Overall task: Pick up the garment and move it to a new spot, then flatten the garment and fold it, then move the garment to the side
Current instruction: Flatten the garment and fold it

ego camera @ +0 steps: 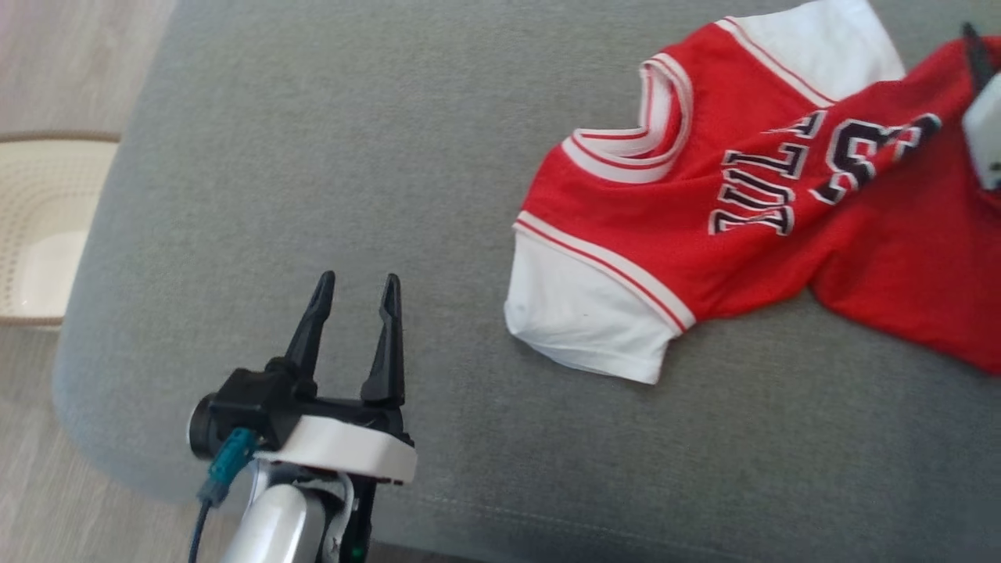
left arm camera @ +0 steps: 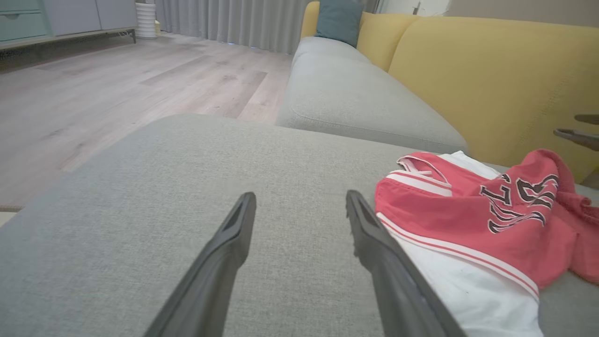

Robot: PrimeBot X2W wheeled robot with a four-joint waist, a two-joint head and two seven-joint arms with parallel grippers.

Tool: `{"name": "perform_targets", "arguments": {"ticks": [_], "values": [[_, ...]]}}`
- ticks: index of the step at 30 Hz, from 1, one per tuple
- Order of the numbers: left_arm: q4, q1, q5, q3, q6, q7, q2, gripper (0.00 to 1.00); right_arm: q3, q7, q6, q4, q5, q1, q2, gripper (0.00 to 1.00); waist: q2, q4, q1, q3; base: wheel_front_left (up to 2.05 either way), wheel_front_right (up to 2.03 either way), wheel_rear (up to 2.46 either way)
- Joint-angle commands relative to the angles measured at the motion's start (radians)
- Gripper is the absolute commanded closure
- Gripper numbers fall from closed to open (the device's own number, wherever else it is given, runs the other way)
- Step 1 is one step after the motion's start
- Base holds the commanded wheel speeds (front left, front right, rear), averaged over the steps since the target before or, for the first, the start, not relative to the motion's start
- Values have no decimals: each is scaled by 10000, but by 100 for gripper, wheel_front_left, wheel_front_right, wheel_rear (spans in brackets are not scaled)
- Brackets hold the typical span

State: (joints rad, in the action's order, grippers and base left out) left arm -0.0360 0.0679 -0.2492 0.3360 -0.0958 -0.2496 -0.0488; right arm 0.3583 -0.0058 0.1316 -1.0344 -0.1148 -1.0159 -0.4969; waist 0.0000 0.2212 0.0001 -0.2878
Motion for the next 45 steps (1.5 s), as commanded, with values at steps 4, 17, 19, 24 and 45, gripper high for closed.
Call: {"name": "perform_targets", "arguments": {"ticks": [4, 17, 19, 24, 45], "values": [[222, 270, 122, -386, 8, -122, -14, 0, -15, -970, -9, 199, 132, -66, 702, 0, 0, -640, -1, 352, 0, 0, 0], [209, -77, 240, -682, 50, -122, -14, 0, 3495, -2111, -9, 1504, 3038, 1877, 2343, 0, 0, -1325, -1, 1063, 0, 0, 0], [227, -90, 266, -709, 75, -122, -14, 0, 4312, -1971, -9, 1974, 3644, 2126, 2344, 0, 0, -1306, -1, 1067, 0, 0, 0], [228, -54, 284, -693, 136, -122, -14, 0, 6098, -1395, -9, 2908, 5043, 2370, 2208, 0, 0, -1049, -1, 1006, 0, 0, 0], [255, -150, -2, -359, -63, -122, -14, 0, 8581, -581, -9, 593, 6831, 1577, 2498, 14, 0, 796, -1, 866, 0, 0, 0]]}}
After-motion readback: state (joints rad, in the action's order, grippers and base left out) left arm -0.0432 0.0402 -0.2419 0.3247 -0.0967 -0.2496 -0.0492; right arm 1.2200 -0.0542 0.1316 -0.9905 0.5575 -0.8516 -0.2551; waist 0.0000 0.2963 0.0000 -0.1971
